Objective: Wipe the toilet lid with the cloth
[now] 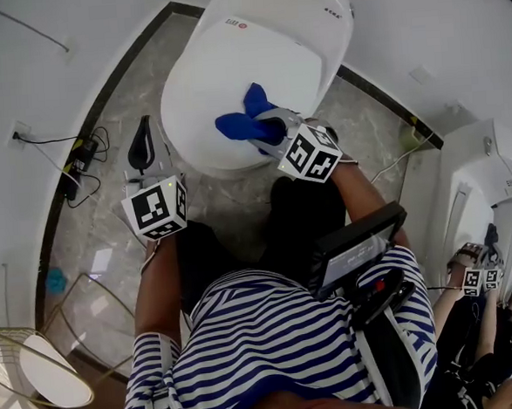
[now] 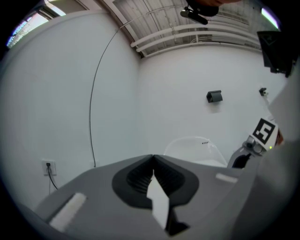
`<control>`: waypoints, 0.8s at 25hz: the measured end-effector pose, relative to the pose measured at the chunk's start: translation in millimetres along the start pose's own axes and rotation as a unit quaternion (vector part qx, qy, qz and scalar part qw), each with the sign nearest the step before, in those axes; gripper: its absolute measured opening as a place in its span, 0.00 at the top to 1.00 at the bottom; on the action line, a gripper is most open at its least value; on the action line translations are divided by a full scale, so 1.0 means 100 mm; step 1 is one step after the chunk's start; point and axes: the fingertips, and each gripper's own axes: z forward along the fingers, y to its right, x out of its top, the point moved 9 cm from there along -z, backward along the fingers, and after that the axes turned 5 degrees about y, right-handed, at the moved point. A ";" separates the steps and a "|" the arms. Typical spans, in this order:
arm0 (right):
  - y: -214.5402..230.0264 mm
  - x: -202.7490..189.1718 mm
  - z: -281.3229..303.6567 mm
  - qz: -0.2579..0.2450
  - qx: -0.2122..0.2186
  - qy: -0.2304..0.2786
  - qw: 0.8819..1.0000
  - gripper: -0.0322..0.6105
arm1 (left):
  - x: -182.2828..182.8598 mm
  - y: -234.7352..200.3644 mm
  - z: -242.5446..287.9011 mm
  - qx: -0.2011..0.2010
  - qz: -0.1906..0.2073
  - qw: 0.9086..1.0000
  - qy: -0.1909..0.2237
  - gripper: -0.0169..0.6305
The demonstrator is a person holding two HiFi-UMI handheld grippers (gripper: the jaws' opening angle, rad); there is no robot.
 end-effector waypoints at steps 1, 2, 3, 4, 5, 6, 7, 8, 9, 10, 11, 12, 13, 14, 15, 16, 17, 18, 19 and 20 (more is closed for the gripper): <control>-0.04 0.02 0.01 -0.006 0.014 0.003 1.000 0.77 | 0.00 0.00 0.00 0.000 0.000 1.000 0.000 0.97; -0.08 0.03 0.02 -0.012 0.027 0.005 1.000 0.77 | 0.00 0.00 0.00 0.000 -0.001 1.000 -0.001 0.97; -0.11 0.05 0.03 -0.018 0.039 0.008 0.999 0.77 | 0.00 0.00 0.00 0.000 -0.001 1.000 -0.001 0.97; -0.15 0.06 0.04 -0.022 0.050 0.010 0.998 0.77 | 0.00 0.00 0.00 0.000 -0.001 1.000 -0.001 0.97; -0.18 0.08 0.06 -0.026 0.060 0.013 0.998 0.77 | 0.00 0.00 0.00 0.000 -0.001 1.000 -0.001 0.97; -0.22 0.09 0.07 -0.029 0.070 0.015 0.997 0.77 | 0.00 0.00 0.00 -0.001 -0.001 1.000 -0.001 0.97; -0.25 0.11 0.08 -0.032 0.079 0.017 0.996 0.77 | 0.00 0.00 -0.01 -0.001 -0.001 1.000 -0.001 0.97; -0.29 0.12 0.09 -0.035 0.089 0.018 0.995 0.77 | 0.00 0.00 -0.01 -0.001 -0.001 1.000 -0.001 0.97; -0.32 0.13 0.10 -0.038 0.098 0.019 0.994 0.77 | 0.00 -0.01 -0.01 -0.001 -0.001 1.000 -0.001 0.97; -0.34 0.14 0.11 -0.040 0.107 0.021 0.993 0.77 | 0.00 -0.01 -0.01 -0.001 -0.001 1.000 -0.001 0.97; -0.36 0.15 0.12 -0.042 0.115 0.023 0.992 0.77 | 0.00 -0.01 -0.01 -0.001 0.000 1.000 -0.001 0.97; -0.37 0.16 0.12 -0.043 0.122 0.024 0.991 0.77 | 0.00 -0.01 -0.01 -0.001 0.000 1.000 -0.002 0.97; -0.39 0.17 0.13 -0.045 0.128 0.025 0.990 0.77 | 0.00 -0.01 0.00 -0.001 0.000 1.000 -0.002 0.97; -0.41 0.17 0.13 -0.048 0.133 0.027 0.990 0.77 | 0.00 -0.01 -0.01 -0.002 0.000 1.000 -0.002 0.97; -0.43 0.18 0.13 -0.051 0.138 0.028 0.989 0.77 | 0.00 -0.01 -0.01 -0.001 0.001 1.000 -0.001 0.97; -0.45 0.18 0.14 -0.054 0.143 0.030 0.988 0.77 | 0.00 -0.02 -0.01 -0.001 0.001 1.000 -0.001 0.97; -0.48 0.19 0.14 -0.057 0.148 0.031 0.987 0.77 | 0.01 -0.02 -0.01 -0.001 0.001 1.000 -0.001 0.97; -0.50 0.19 0.15 -0.059 0.154 0.032 0.986 0.77 | 0.01 -0.02 -0.01 0.000 0.002 1.000 0.000 0.97; -0.52 0.19 0.15 -0.061 0.159 0.033 0.985 0.77 | 0.01 -0.01 -0.01 0.000 0.002 1.000 0.000 0.97; -0.53 0.20 0.16 -0.063 0.164 0.034 0.984 0.77 | 0.01 -0.01 -0.01 0.000 0.002 1.000 0.000 0.97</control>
